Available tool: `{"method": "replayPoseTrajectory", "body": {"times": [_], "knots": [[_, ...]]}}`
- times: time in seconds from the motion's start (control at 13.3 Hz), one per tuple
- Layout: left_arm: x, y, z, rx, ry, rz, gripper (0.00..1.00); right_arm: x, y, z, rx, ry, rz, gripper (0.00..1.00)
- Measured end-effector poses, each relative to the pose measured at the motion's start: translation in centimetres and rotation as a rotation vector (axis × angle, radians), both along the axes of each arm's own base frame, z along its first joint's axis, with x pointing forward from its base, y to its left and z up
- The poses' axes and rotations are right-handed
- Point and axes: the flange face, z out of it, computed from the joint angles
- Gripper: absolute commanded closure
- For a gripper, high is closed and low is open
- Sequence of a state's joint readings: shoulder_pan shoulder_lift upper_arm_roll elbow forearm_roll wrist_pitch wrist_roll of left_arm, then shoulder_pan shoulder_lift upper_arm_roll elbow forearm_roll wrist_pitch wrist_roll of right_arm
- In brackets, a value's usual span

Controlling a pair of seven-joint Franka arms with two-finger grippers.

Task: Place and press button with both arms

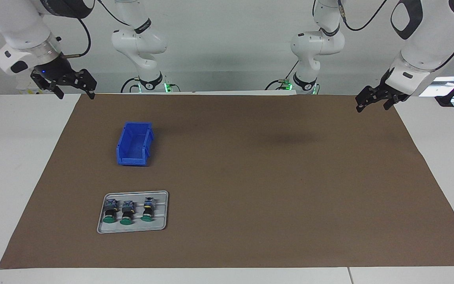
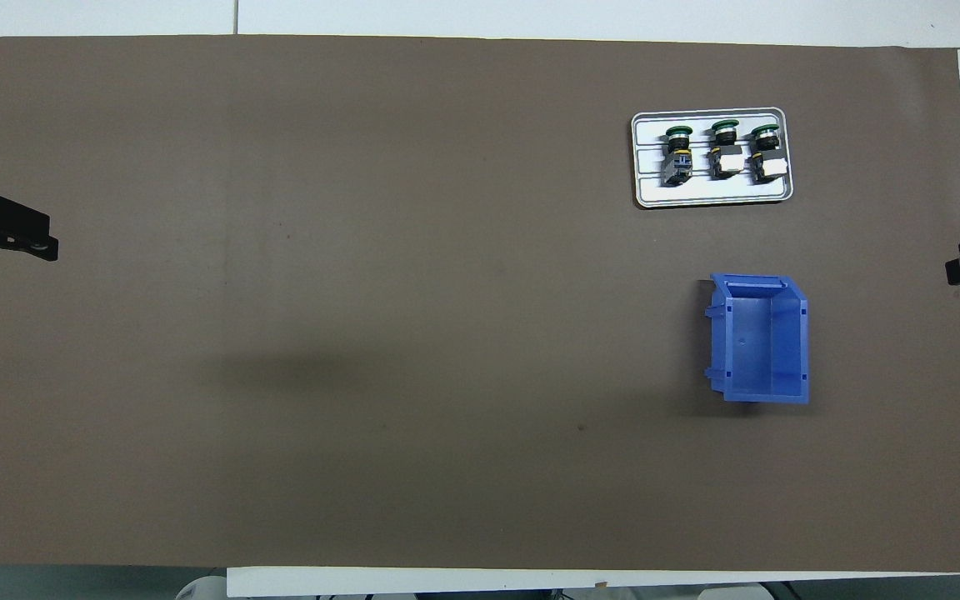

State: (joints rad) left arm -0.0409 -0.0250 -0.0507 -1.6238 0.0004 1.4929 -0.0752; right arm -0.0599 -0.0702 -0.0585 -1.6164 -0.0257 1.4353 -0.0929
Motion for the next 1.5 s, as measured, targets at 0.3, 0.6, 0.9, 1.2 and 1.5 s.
{"method": "replayPoseTrajectory", "body": {"times": [0.3,0.6,0.9,1.2,1.5], "knots": [[-0.1,0.5,0.2,0.0,-0.002,0.009,0.0,0.0,-0.1,-0.1,0.003,-0.001,-0.003,0.0],[-0.5,0.1,0.6,0.001,0.0,0.001,0.0,0.0,-0.3,-0.1,0.004,-0.001,-0.006,0.0],[-0.8,0.2,0.4,0.003,0.024,0.002,0.0,0.9,1.2,0.1,0.003,-0.049,0.037,0.0],[-0.9,0.3,0.4,0.003,0.031,0.003,0.0,7.5,8.1,-5.9,0.006,-0.108,0.062,0.0],[-0.9,0.4,0.4,0.003,0.032,0.006,0.0,14.4,9.9,-18.0,0.084,-0.134,0.0,0.0]]}}
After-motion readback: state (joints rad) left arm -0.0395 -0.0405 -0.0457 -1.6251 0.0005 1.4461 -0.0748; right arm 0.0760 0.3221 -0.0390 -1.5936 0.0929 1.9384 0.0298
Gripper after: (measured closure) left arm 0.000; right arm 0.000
